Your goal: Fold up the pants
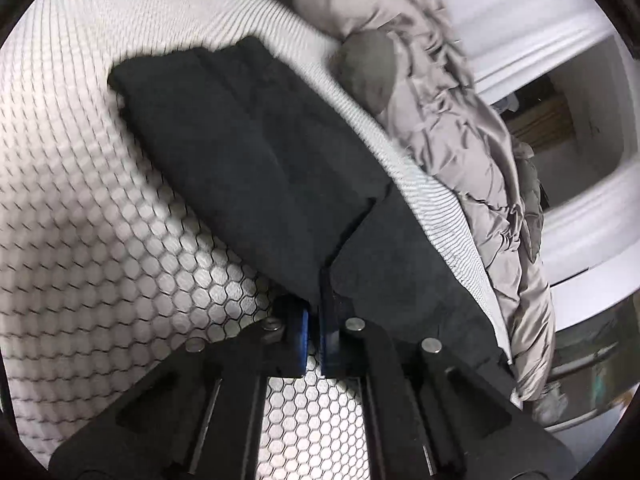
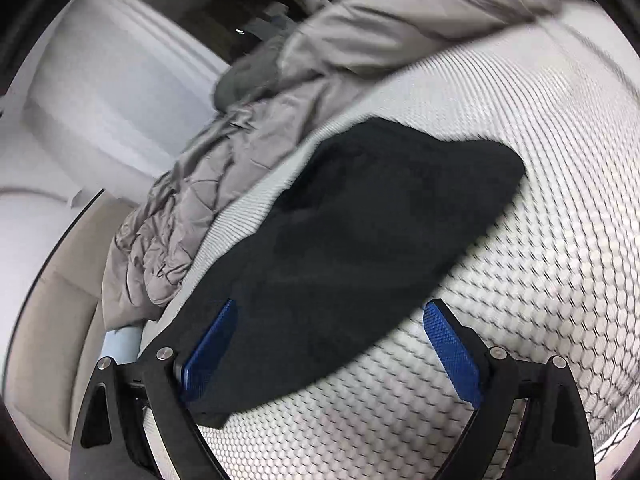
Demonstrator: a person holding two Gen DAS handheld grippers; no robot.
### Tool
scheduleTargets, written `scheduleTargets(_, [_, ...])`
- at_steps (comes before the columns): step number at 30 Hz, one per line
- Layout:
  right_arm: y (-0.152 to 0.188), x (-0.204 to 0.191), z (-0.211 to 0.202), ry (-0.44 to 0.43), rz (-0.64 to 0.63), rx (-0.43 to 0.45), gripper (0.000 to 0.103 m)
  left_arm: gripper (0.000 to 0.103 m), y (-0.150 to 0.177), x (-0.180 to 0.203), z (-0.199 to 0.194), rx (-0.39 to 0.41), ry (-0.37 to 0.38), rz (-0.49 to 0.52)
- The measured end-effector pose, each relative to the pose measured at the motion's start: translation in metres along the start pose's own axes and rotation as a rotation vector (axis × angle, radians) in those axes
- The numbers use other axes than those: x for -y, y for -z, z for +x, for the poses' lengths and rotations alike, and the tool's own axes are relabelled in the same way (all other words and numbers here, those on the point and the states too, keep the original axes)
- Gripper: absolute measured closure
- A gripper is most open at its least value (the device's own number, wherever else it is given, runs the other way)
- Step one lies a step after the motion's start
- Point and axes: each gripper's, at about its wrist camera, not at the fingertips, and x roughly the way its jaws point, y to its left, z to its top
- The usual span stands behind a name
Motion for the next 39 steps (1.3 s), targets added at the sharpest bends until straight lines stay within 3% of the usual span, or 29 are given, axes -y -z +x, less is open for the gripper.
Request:
scheduleTargets(2, [-0.003, 0.011, 0.010, -0.035, 0.035, -0.046, 0.008, 0.102, 0.000, 0.003, -0.009, 0.030, -0.006, 0.013])
scheduleTargets(4, [-0.007, 0.014, 0.019, -0.018, 0.012, -0.082, 0.008, 0.103, 0.000, 0.003, -0.019, 0.053, -0.013, 0.021])
scheduleTargets(7, [-0.024, 0.012, 0.030, -0.025, 0.016, -0.013, 0.008, 0.103, 0.003, 0.001, -0.028, 0.059, -0.027, 0.026])
scheduleTargets(9, [-0.037, 0.018, 0.041, -0.014, 0.079, 0.077, 0.014, 0.103, 0.008, -0.001, -0.034, 0.059, -0.037, 0.034])
scheduleTargets(10, [-0.039, 0.022, 0.046, 0.010, 0.104, 0.113, 0.035, 0.103, 0.010, -0.002, -0.039, 0.059, -0.036, 0.041])
scheduleTargets(11, [-0.039, 0.026, 0.053, 0.048, 0.117, 0.110, 0.067, 0.103, 0.012, -0.003, -0.045, 0.060, -0.032, 0.047])
scheduleTargets(14, [-0.035, 0.032, 0.048, 0.012, 0.157, 0.119, 0.088, 0.102, 0.019, -0.011, -0.072, 0.068, -0.020, 0.076])
scheduleTargets(17, [-0.017, 0.025, 0.007, -0.057, 0.123, 0.117, 0.089, 0.103, 0.032, -0.026, -0.102, 0.086, -0.032, 0.092])
scheduleTargets(19, [-0.003, 0.023, -0.018, -0.055, 0.069, 0.122, 0.089, 0.102, 0.042, -0.040, -0.116, 0.074, -0.023, 0.079])
scheduleTargets(21, [0.009, 0.032, -0.025, -0.035, 0.057, 0.084, 0.089, 0.102, 0.051, -0.051, -0.119, 0.049, -0.060, 0.098])
scheduleTargets(23, [0.016, 0.036, -0.019, 0.009, 0.047, 0.024, 0.076, 0.098, 0.056, -0.062, -0.123, 0.028, -0.089, 0.085])
scheduleTargets(25, [0.021, 0.040, -0.027, -0.002, 0.036, 0.026, 0.070, 0.096, 0.060, -0.065, -0.133, 0.042, -0.095, 0.088])
scheduleTargets(27, [0.019, 0.041, -0.046, 0.026, 0.032, 0.103, 0.053, 0.086, 0.065, -0.061, -0.144, 0.070, -0.132, 0.117])
scheduleTargets(28, [0.017, 0.044, -0.055, 0.029, 0.048, 0.147, 0.037, 0.071, 0.068, -0.059, -0.151, 0.089, -0.148, 0.129])
scheduleTargets(29, [0.015, 0.047, -0.058, 0.014, 0.062, 0.175, 0.029, 0.053, 0.071, -0.057, -0.157, 0.109, -0.148, 0.141])
scheduleTargets(31, [0.005, 0.059, -0.053, -0.026, 0.108, 0.169, 0.030, 0.047, 0.076, -0.051, -0.164, 0.133, -0.146, 0.159])
scheduleTargets(33, [-0.003, 0.073, -0.043, -0.001, 0.164, 0.150, 0.061, 0.047, 0.080, -0.043, -0.170, 0.149, -0.155, 0.186])
scheduleTargets(35, [-0.003, 0.073, -0.052, -0.002, 0.164, 0.176, 0.083, 0.047, 0.084, -0.033, -0.176, 0.167, -0.155, 0.202])
scheduleTargets(37, [0.001, 0.062, -0.063, 0.000, 0.110, 0.201, 0.088, 0.047, 0.088, -0.027, -0.182, 0.183, -0.157, 0.217])
scheduleTargets(39, [0.007, 0.063, -0.066, 0.125, 0.051, 0.166, 0.082, 0.047, 0.091, -0.017, -0.183, 0.191, -0.155, 0.236])
